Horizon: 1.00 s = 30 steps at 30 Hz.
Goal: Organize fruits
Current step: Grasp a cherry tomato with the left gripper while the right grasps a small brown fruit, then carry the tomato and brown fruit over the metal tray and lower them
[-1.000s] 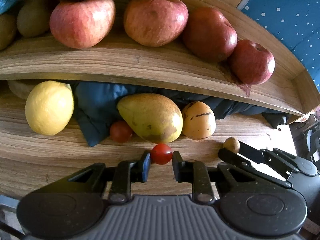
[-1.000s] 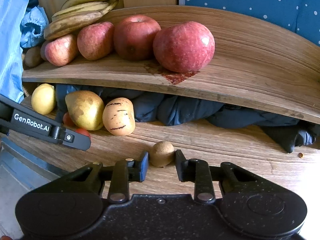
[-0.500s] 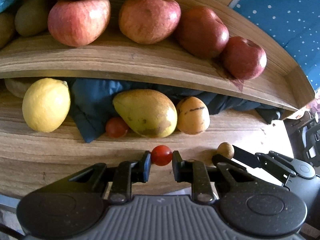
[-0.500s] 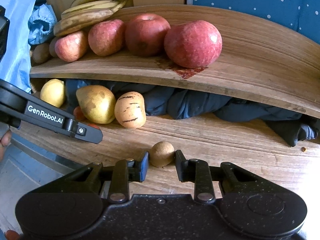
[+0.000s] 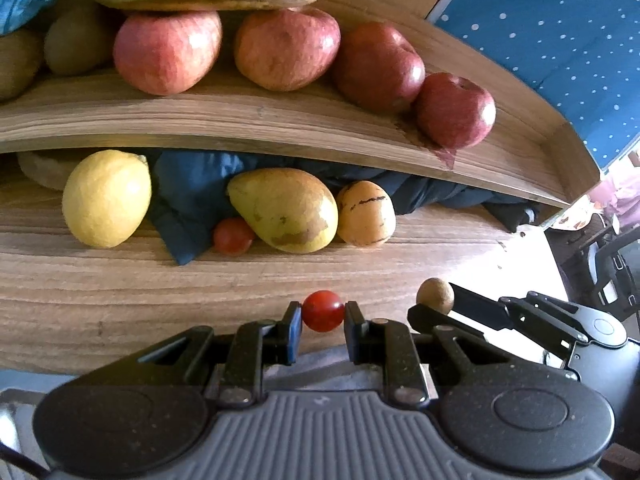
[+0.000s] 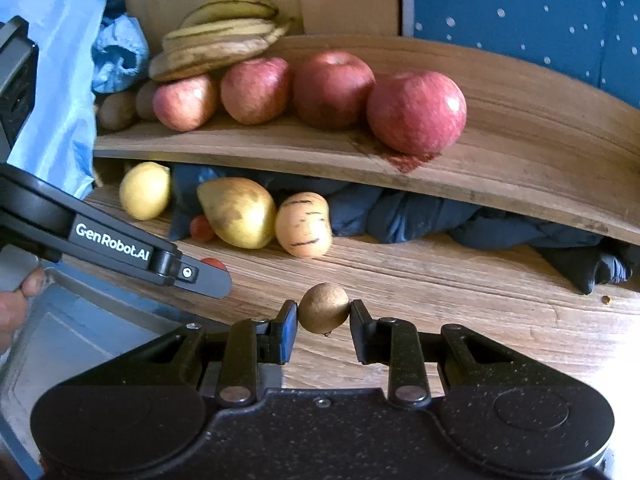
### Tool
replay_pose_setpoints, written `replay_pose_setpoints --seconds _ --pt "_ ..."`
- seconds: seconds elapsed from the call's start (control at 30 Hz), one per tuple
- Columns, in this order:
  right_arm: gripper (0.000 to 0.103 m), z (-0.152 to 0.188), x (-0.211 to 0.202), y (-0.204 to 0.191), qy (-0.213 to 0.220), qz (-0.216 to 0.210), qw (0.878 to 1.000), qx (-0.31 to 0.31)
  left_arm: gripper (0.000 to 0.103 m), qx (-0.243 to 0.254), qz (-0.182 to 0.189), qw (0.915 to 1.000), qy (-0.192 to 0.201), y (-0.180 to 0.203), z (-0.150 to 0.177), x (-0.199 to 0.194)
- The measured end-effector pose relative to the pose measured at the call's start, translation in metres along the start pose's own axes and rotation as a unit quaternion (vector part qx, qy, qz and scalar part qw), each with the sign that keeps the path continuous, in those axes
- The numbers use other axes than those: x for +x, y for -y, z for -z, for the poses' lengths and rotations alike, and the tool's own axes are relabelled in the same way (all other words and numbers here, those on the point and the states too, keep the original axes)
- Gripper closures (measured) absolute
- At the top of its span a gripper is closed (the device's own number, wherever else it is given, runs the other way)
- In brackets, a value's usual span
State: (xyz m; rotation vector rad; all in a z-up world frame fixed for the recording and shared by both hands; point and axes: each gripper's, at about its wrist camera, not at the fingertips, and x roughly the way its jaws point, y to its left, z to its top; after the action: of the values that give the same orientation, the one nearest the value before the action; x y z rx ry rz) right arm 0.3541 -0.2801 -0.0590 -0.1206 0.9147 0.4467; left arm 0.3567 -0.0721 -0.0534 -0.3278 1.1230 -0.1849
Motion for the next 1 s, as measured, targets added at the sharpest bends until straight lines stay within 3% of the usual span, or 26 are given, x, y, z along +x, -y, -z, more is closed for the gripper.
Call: replay_pose_setpoints --seconds 0.53,1.0 --pt "0.073 0.0 -0.029 -0.056 0.016 -0.053 0.998 -0.043 0.079 0.008 0.008 0.9999 0.004 -0.026 0.028 -0.049" --pt "0.073 0.01 -0.035 -0.101 -0.011 -0.123 0.989 -0.084 0.079 -0.013 -0.009 0.9997 -0.016 -0.071 0.065 -0.082"
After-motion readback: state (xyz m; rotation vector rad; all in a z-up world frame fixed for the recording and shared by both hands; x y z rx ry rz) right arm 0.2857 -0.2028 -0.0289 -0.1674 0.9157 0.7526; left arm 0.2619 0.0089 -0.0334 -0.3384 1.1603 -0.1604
